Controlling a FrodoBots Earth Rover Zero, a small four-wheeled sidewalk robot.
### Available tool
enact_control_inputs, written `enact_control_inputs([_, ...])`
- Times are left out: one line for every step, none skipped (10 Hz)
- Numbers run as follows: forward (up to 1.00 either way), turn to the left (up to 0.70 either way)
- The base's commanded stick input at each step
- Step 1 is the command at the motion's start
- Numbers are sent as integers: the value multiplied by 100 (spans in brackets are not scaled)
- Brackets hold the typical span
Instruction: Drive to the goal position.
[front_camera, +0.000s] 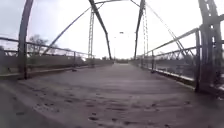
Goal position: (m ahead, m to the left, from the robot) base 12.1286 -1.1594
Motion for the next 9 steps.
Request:
enact_control_inputs([100, 0])
enact_control_inputs([100, 0])
enact_control_inputs([100, -5])
enact_control_inputs([100, -19])
enact_control_inputs([100, -35])
enact_control_inputs([100, -40])
enact_control_inputs([100, -40])
enact_control_inputs([100, -40])
enact_control_inputs([100, -40])
